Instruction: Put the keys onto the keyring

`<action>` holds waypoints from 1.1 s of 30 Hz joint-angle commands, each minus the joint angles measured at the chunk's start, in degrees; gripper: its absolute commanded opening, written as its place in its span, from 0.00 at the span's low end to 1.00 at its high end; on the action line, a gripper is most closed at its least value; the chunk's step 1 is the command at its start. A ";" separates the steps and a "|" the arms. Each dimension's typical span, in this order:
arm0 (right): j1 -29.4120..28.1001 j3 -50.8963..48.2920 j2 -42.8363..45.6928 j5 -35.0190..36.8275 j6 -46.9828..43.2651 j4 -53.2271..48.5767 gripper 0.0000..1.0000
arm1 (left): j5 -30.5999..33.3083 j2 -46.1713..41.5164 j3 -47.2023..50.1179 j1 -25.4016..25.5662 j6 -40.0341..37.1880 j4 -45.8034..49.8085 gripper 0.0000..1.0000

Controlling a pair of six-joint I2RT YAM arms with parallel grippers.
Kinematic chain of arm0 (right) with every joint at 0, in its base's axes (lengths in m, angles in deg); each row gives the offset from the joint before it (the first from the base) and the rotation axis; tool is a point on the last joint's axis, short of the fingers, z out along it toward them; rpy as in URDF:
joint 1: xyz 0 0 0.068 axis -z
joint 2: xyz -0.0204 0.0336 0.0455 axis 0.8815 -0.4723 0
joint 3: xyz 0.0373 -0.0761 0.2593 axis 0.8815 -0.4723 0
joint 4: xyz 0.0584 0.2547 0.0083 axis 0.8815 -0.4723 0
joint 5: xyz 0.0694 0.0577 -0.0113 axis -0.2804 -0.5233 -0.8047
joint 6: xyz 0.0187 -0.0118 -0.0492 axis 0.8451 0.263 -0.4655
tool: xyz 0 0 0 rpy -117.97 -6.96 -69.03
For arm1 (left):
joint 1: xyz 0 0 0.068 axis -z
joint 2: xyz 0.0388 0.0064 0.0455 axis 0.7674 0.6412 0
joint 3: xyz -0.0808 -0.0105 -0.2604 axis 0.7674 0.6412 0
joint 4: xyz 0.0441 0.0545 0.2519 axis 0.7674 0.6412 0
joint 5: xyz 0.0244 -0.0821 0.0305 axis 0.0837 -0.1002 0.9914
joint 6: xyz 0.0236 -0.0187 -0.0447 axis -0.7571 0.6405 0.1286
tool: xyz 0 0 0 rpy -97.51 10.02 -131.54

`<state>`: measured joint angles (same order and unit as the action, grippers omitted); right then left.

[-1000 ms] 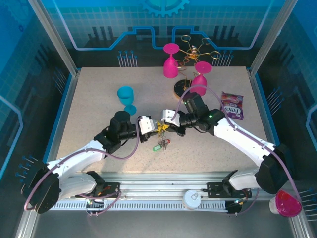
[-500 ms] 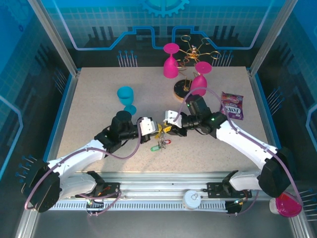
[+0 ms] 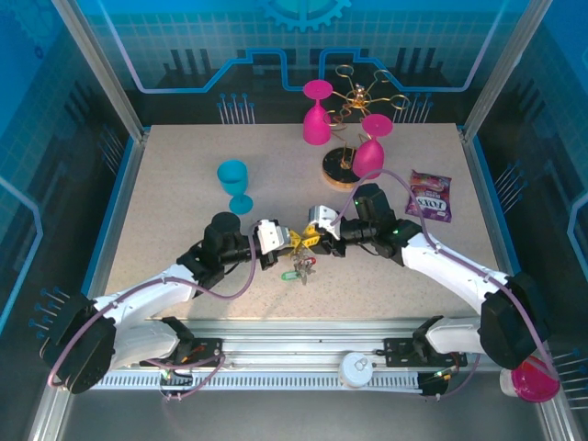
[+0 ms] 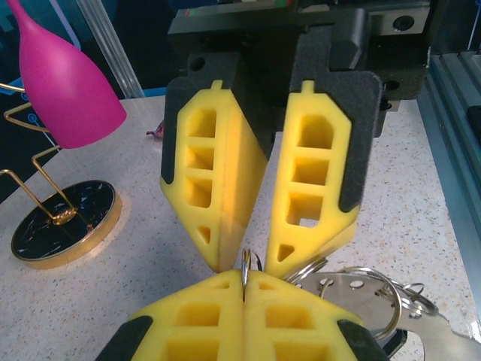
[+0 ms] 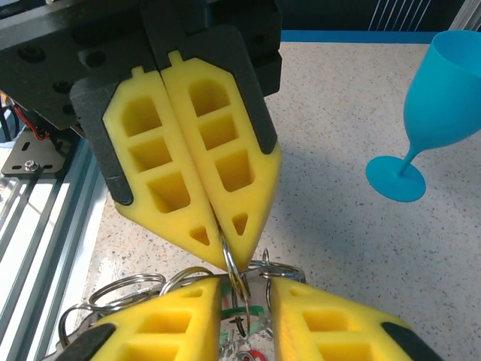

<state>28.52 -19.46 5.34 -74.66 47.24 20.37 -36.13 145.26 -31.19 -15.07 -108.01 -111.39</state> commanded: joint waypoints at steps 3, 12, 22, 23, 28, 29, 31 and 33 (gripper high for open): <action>0.38 -0.15 -0.34 -2.68 1.19 3.74 0.16 | -2.83 -0.64 0.48 0.12 1.62 -4.24 0.00; -1.05 4.93 -0.22 -0.34 -4.26 -6.39 0.00 | 0.59 -0.96 -1.37 0.18 -0.71 1.33 0.12; -8.28 18.35 -5.96 12.52 -15.50 -27.86 0.00 | 5.58 0.47 -7.47 2.04 -7.39 17.30 0.11; -8.74 19.41 -6.04 12.78 -15.71 -28.49 0.00 | 5.50 0.63 -7.66 2.06 -7.77 17.99 0.09; -8.13 18.90 -3.36 9.88 -12.50 -24.73 0.00 | 4.67 -0.23 -6.78 2.10 -7.85 15.72 0.00; -7.19 17.60 -2.53 8.26 -10.95 -22.77 0.01 | 4.45 -0.63 -6.08 2.12 -7.53 14.28 0.00; -4.60 13.76 -0.70 4.60 -7.08 -17.26 0.12 | 3.72 -1.48 -4.34 1.90 -6.68 11.02 0.00; -2.67 10.21 0.54 2.04 -4.41 -12.67 0.18 | 2.93 -2.10 -3.01 1.86 -5.52 8.04 0.00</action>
<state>24.28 -6.41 2.69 -64.39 37.89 -1.16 -32.13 144.21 -36.33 -13.56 -114.15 -99.21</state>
